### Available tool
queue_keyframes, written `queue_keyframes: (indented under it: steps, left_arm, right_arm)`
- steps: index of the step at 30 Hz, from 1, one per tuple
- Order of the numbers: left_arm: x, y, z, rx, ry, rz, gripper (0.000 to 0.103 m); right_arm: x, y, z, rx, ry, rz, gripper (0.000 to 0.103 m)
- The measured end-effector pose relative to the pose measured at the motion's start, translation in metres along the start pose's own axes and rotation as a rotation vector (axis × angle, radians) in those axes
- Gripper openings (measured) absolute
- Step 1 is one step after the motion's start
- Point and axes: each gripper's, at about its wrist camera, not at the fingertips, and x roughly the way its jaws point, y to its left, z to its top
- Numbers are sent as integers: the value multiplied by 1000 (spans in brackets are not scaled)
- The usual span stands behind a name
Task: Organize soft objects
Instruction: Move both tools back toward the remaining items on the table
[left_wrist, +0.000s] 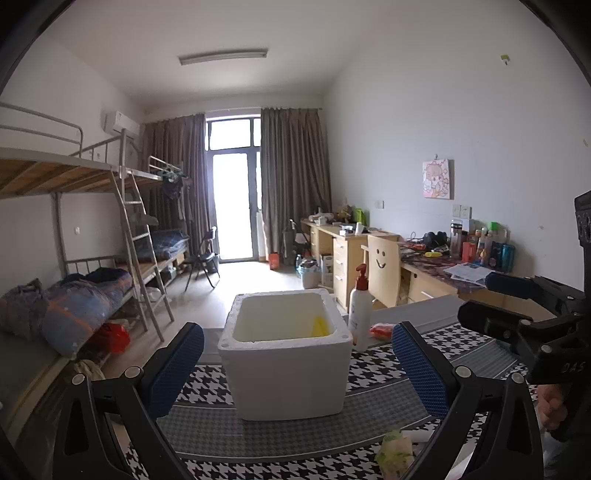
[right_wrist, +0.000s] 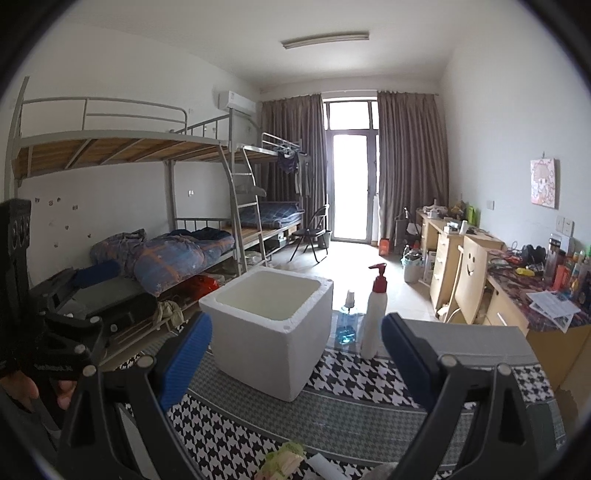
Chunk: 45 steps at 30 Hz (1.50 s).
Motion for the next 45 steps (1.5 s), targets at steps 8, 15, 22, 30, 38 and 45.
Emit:
queue_keyframes:
  steps: [8, 15, 22, 30, 38, 45]
  left_arm:
    - [-1, -9, -8, -4, -4, -16, 102]
    - [-1, -12, -14, -6, -4, -35, 102]
    - [3, -13, -26, -22, 8, -43, 102]
    - [8, -16, -39, -30, 20, -51, 102]
    - [15, -22, -55, -40, 51, -53, 102]
    - [24, -28, -66, -39, 76, -46, 102]
  right_arm:
    - [-6, -8, -12, 22, 8, -17, 95]
    - [-17, -9, -23, 18, 3, -33, 95]
    - [-22, -12, -36, 23, 7, -51, 95]
    - [-28, -18, -55, 47, 21, -72, 95]
    - [-34, -19, -68, 52, 31, -83, 95]
    - [-36, -21, -84, 59, 44, -97, 95]
